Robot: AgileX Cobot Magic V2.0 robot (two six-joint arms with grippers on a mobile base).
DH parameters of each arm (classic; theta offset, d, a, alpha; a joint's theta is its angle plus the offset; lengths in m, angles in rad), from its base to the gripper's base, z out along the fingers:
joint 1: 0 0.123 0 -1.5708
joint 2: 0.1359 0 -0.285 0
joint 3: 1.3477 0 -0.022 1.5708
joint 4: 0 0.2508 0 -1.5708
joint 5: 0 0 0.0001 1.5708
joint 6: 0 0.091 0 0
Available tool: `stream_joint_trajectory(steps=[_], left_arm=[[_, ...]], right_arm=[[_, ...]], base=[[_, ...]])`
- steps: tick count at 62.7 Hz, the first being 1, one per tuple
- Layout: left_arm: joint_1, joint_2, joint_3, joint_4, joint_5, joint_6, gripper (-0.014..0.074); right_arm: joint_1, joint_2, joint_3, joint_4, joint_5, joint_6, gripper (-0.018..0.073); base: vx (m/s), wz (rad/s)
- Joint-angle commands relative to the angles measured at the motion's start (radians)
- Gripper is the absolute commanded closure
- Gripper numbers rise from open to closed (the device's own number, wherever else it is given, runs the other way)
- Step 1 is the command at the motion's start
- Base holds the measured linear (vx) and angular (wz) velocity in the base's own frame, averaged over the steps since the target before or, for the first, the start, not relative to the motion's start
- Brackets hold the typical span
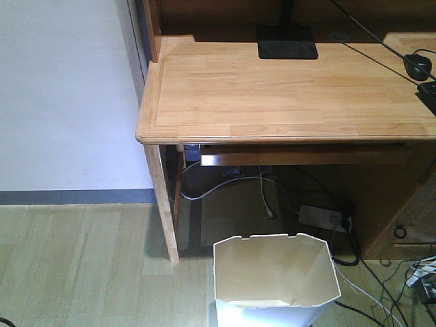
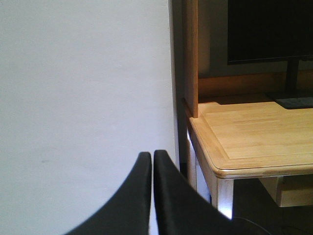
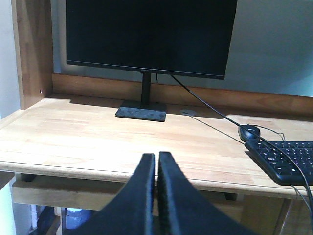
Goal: Move trash bin to bedside with robot
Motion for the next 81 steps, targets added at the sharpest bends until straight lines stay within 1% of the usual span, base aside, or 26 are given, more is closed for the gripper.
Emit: stream_joint_trajectory(steps=[1, 63, 66, 73, 76, 81], left_arm=[[-0.006, -0.007, 0.012, -0.009, -0.074, -0.014, 0.0603], [-0.006, -0.007, 0.012, -0.009, -0.074, -0.014, 0.0603], [-0.006, -0.007, 0.012, -0.009, -0.074, -0.014, 0.0603], [-0.006, -0.007, 0.012, -0.009, -0.074, -0.014, 0.0603], [-0.006, -0.007, 0.012, -0.009, -0.074, -0.014, 0.0603], [-0.006, -0.007, 0.012, -0.009, -0.074, -0.014, 0.0603]], right_arm=[[-0.004, -0.008, 0.001, -0.005, -0.079, 0.002, 0.0567], [-0.004, -0.008, 0.001, -0.005, -0.079, 0.002, 0.0567], [-0.004, -0.008, 0.000, -0.006, -0.103, 0.001, 0.0567], [-0.004, -0.008, -0.010, 0.028, -0.217, 0.029, 0.0567], [-0.004, -0.008, -0.025, 0.042, -0.239, 0.029, 0.0567], [-0.004, 0.001, -0.070, 0.041, -0.236, 0.028, 0.0567]], base=[[0.00, 0.00], [0.00, 0.00], [0.00, 0.00], [0.00, 0.00], [0.00, 0.00], [0.00, 0.00]])
